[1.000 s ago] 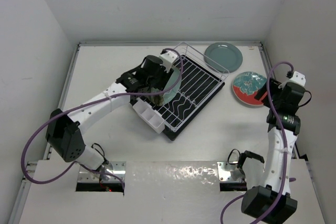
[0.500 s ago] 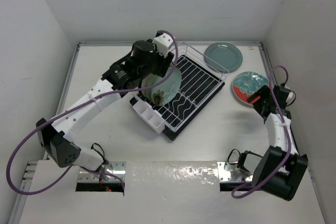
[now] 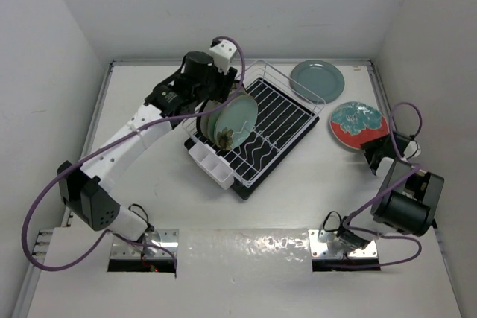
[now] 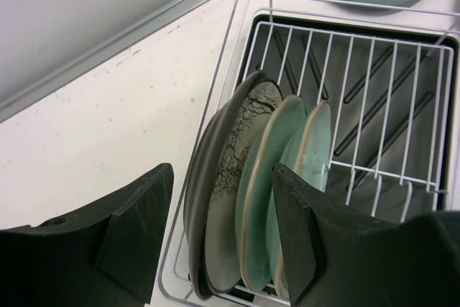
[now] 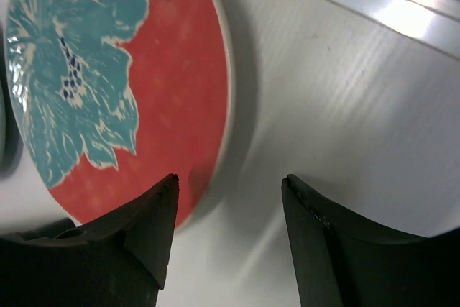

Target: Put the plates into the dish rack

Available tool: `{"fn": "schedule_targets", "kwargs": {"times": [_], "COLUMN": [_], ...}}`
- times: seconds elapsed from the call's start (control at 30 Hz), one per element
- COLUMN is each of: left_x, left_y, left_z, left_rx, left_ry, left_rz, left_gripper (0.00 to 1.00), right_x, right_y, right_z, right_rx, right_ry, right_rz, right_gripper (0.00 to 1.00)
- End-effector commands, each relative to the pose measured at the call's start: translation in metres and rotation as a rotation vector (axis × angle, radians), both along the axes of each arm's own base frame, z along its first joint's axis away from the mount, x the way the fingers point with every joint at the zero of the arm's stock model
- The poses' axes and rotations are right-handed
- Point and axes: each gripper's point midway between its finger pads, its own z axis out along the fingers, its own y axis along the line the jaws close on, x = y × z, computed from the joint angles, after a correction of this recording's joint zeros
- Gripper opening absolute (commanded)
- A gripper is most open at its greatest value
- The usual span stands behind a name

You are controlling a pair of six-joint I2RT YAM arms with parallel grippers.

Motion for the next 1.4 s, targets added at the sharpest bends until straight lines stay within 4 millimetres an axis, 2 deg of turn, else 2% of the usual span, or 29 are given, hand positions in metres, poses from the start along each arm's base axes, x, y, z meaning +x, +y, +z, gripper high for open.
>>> {"fn": "schedule_targets", "kwargs": {"times": [0.0, 0.03, 0.17, 0.2, 0.23, 0.33, 0.43, 0.47, 0.5, 0.57, 0.6, 0.67, 0.7, 0.73, 0.77, 0.8, 0.83, 0.87, 0.93, 0.97, 1.0, 1.03, 1.17, 1.2, 1.23, 1.27, 1.3, 1.33, 1.37], "left_x": [0.012, 0.015, 0.020, 0.020, 0.020, 0.020, 0.019, 0.018, 0.017, 0.015, 0.015, 0.012, 0.011, 0.012, 0.010, 0.011, 0.015, 0.013, 0.016, 0.013, 0.013, 0.012, -0.003, -0.003, -0.003, -0.008, -0.008, -0.013, -0.016], "left_y": [-0.008, -0.011, -0.017, -0.017, -0.018, -0.020, -0.019, -0.019, -0.020, -0.021, -0.021, -0.024, -0.028, -0.030, -0.035, -0.038, -0.042, -0.051, -0.063, -0.073, -0.080, -0.087, -0.124, -0.134, -0.141, -0.151, -0.160, -0.169, -0.176], "left_z": [0.025, 0.022, 0.027, 0.030, 0.029, 0.029, 0.029, 0.029, 0.029, 0.029, 0.030, 0.031, 0.030, 0.029, 0.028, 0.026, 0.020, 0.019, 0.021, 0.024, 0.021, 0.030, 0.034, 0.017, 0.025, 0.021, 0.004, 0.010, 0.007], "left_rx": [-0.069, -0.066, -0.076, -0.080, -0.082, -0.084, -0.084, -0.085, -0.088, -0.090, -0.093, -0.097, -0.103, -0.105, -0.114, -0.118, -0.112, -0.127, -0.143, -0.165, -0.174, -0.190, -0.250, -0.237, -0.241, -0.233, -0.199, -0.195, -0.179], "left_ry": [-0.045, -0.038, -0.037, -0.040, -0.036, -0.029, -0.028, -0.025, -0.024, -0.020, -0.019, -0.023, -0.018, -0.019, -0.013, -0.005, 0.015, 0.031, 0.051, 0.061, 0.072, 0.054, 0.088, 0.130, 0.118, 0.133, 0.165, 0.144, 0.138], "left_rz": [-0.002, -0.006, -0.018, -0.019, -0.021, -0.025, -0.026, -0.027, -0.032, -0.039, -0.048, -0.064, -0.087, -0.100, -0.127, -0.136, -0.141, -0.185, -0.231, -0.281, -0.309, -0.349, -0.556, -0.578, -0.596, -0.628, -0.660, -0.701, -0.720], "left_gripper": [0.55, 0.55, 0.55, 0.55, 0.55, 0.55, 0.55, 0.55, 0.55, 0.55, 0.55, 0.55, 0.56, 0.56, 0.57, 0.57, 0.57, 0.58, 0.58, 0.59, 0.59, 0.60, 0.63, 0.63, 0.63, 0.63, 0.63, 0.63, 0.63], "right_x": [0.036, 0.035, 0.032, 0.035, 0.033, 0.032, 0.030, 0.029, 0.029, 0.024, 0.025, 0.015, 0.016, 0.015, 0.005, 0.008, 0.010, 0.005, 0.006, 0.000, -0.002, -0.004, -0.008, -0.008, -0.008, -0.011, -0.014, -0.018, -0.019], "right_y": [-0.019, -0.018, -0.014, -0.016, -0.014, -0.007, -0.003, -0.002, 0.000, 0.003, 0.002, 0.004, 0.002, 0.000, 0.003, 0.001, 0.000, 0.003, -0.002, -0.001, -0.002, -0.002, 0.015, 0.018, 0.019, 0.024, 0.025, 0.025, 0.026], "right_z": [0.028, 0.017, -0.002, 0.001, -0.007, -0.015, -0.021, -0.023, -0.023, -0.024, -0.014, -0.013, 0.003, 0.011, 0.009, 0.028, 0.039, 0.039, 0.063, 0.062, 0.074, 0.079, 0.086, 0.088, 0.095, 0.094, 0.095, 0.103, 0.109], "right_rx": [-0.064, -0.045, -0.009, -0.014, -0.001, 0.041, 0.049, 0.052, 0.055, 0.055, 0.031, -0.013, -0.059, -0.086, -0.108, -0.160, -0.203, -0.201, -0.275, -0.272, -0.300, -0.319, -0.307, -0.302, -0.323, -0.315, -0.322, -0.348, -0.366], "right_ry": [-0.146, -0.122, -0.119, -0.144, -0.133, -0.132, -0.155, -0.165, -0.172, -0.175, -0.197, -0.147, -0.162, -0.153, -0.098, -0.132, -0.137, -0.108, -0.116, -0.084, -0.096, -0.094, -0.118, -0.120, -0.127, -0.108, -0.084, -0.057, -0.053], "right_rz": [0.000, -0.002, -0.027, -0.034, -0.039, -0.032, -0.037, -0.040, -0.034, -0.033, -0.023, 0.024, 0.047, 0.064, 0.104, 0.124, 0.165, 0.182, 0.208, 0.216, 0.218, 0.227, 0.302, 0.321, 0.344, 0.372, 0.388, 0.409, 0.421], "right_gripper": [0.59, 0.58, 0.52, 0.50, 0.44, 0.36, 0.21, 0.08, 0.01, 0.00, 0.00, 0.00, 0.00, 0.00, 0.00, 0.00, 0.00, 0.00, 0.00, 0.00, 0.00, 0.00, 0.00, 0.00, 0.00, 0.00, 0.00, 0.00, 0.00]}}
